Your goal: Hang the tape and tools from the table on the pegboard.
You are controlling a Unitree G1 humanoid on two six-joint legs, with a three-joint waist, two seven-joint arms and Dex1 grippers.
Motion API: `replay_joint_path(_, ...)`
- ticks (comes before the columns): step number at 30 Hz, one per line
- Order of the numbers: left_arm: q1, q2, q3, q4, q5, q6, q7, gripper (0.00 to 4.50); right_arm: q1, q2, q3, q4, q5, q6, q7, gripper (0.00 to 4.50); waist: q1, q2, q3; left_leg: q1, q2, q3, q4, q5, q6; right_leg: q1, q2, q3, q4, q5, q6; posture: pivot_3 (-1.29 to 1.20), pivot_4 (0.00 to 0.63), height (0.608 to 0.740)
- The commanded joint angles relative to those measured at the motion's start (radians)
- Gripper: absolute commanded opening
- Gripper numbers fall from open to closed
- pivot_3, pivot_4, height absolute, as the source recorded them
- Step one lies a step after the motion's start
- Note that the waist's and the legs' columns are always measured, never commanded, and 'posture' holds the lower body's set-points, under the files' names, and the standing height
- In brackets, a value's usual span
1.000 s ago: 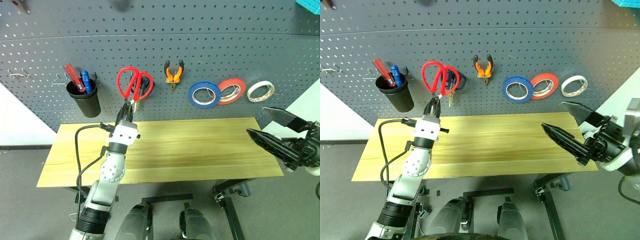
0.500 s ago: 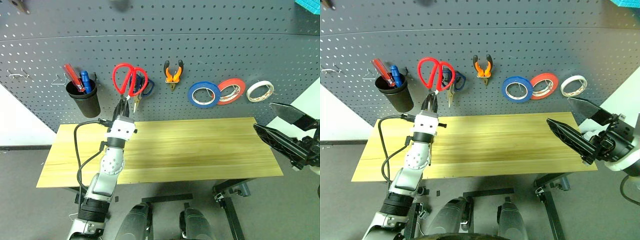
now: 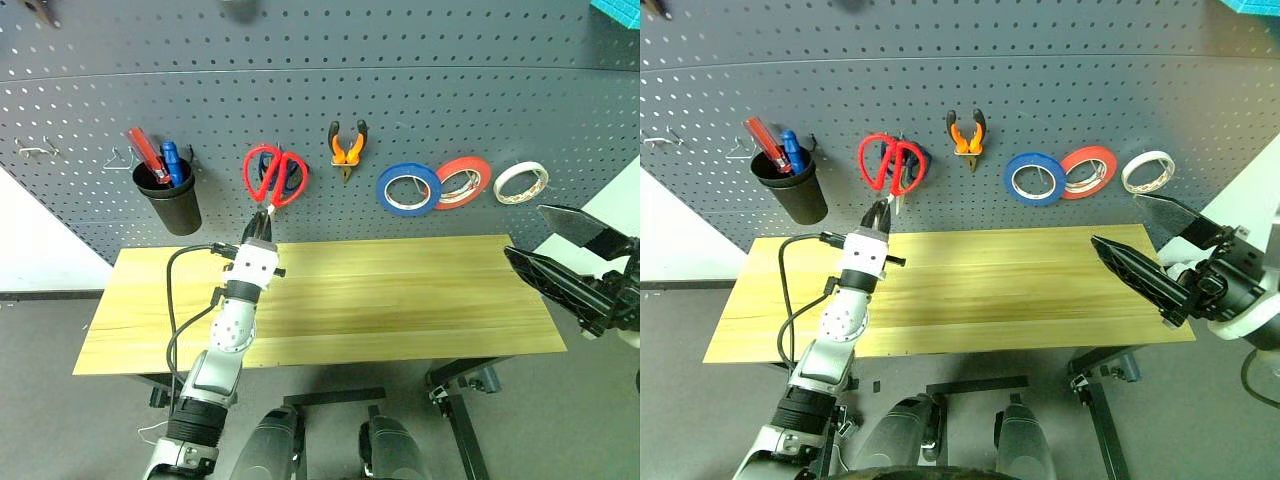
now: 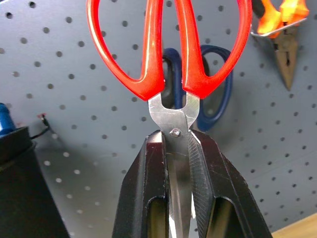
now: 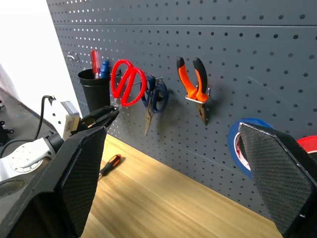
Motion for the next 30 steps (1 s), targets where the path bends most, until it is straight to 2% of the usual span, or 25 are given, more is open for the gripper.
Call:
replay_joint_path(1, 0.001, -0.006, -0.01, -0.026, -0.003, -0.024, -0.006, 0.26, 0.0, -0.01, -0.006, -0.01, -0.004, -0.01, -0.002, 4.5, 0.0, 0.0, 0.0, 0.0, 0.0, 0.0, 0.0, 0.0, 0.0, 0.0, 0.0, 0.0, 0.0, 0.0, 0.0, -0.11, 0.164, 0.74)
replay_joint_path(15, -0.051, -0.009, 0.001, 0.052, 0.01, -0.037, 0.016, 0.26, 0.013, -0.014, -0.006, -0.017, -0.016, -0.007, -0.002, 4.5, 0.0, 0.0, 0.0, 0.0, 0.0, 0.0, 0.0, 0.0, 0.0, 0.0, 0.0, 0.0, 0.0, 0.0, 0.0, -0.11, 0.172, 0.74)
replay_joint_path(30, -0.21, -0.034, -0.007, 0.35, 0.041, -0.135, 0.124, 0.26, 0.013, -0.022, -0.021, -0.02, 0.001, -0.006, -0.003, 4.5, -0.001, 0.0, 0.0, 0.0, 0.0, 0.0, 0.001, 0.0, 0.0, 0.0, 0.0, 0.0, 0.0, 0.0, 0.0, -0.13, 0.177, 0.74)
